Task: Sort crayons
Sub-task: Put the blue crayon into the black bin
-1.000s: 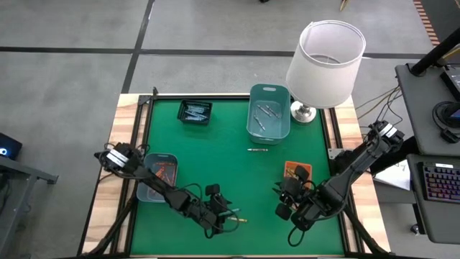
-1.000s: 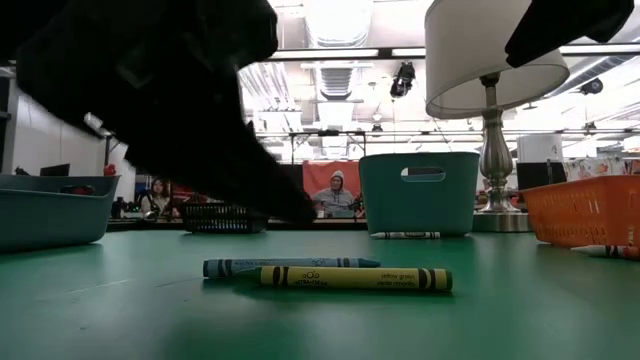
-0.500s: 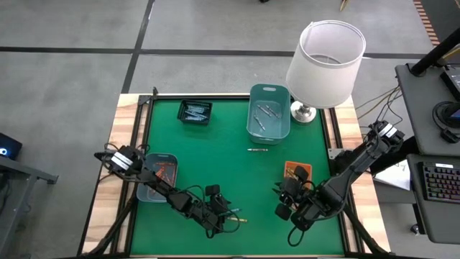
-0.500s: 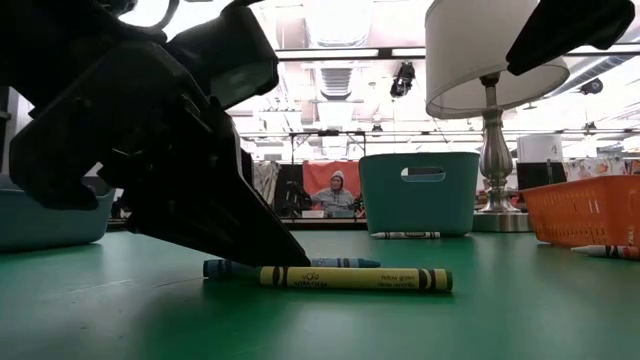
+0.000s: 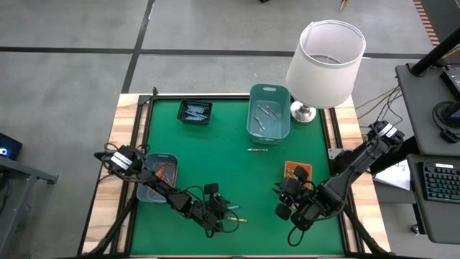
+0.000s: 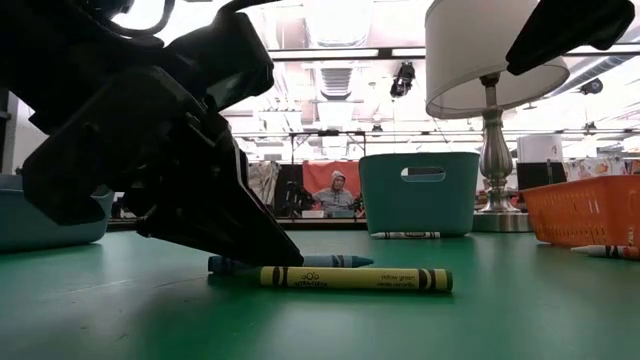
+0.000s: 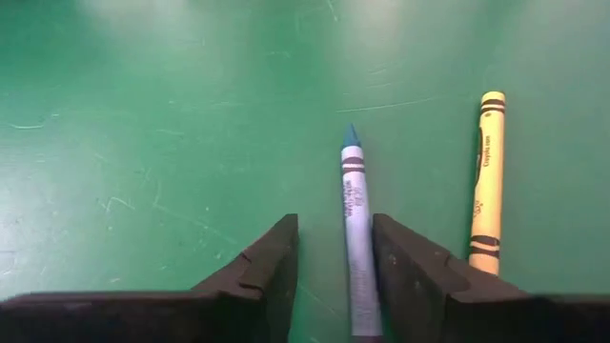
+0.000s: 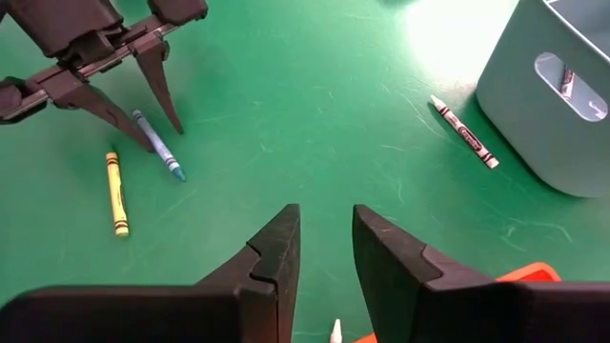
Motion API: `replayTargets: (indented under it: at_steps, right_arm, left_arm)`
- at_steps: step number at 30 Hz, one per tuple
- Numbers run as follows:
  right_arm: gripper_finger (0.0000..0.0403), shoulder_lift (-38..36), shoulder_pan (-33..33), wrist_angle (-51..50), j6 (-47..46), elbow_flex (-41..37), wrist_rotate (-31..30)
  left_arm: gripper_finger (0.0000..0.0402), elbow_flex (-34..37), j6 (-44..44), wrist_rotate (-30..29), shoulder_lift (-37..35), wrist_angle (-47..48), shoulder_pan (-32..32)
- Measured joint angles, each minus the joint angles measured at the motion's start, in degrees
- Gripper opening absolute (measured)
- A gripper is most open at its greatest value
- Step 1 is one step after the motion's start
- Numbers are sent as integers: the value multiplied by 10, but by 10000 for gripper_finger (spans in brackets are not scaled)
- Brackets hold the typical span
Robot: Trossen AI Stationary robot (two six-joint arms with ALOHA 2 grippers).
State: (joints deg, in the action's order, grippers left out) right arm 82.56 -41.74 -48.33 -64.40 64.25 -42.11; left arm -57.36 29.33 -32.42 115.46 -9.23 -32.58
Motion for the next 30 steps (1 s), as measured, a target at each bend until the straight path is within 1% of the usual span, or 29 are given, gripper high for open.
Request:
replayTargets:
  at_steps: [9,12,14,18,24,27,30]
  right_arm:
    - [86,0,0,9,7,0,-1]
    - [89,0,0,16,15,-1,-8]
    - [89,0,-1,42,36,-8,-25]
    - [82,0,-2,113,89,-30,-36]
    - [75,0,-2,237,184,-73,-46]
    - [75,0,-2,341,272,-106,-46]
    - [75,0,-2,486,364,-148,-45]
  left_arm:
    - [13,1,-1,-7,0,7,0]
    - [8,1,-1,-14,-1,7,0]
    - [8,2,-2,-14,-3,7,1]
    - [3,4,-23,-16,-14,0,1]
    - [1,4,-69,-20,-58,-24,1]
    - [1,7,-112,-18,-88,-83,-1]
    - [1,7,-175,-17,-117,-158,-10]
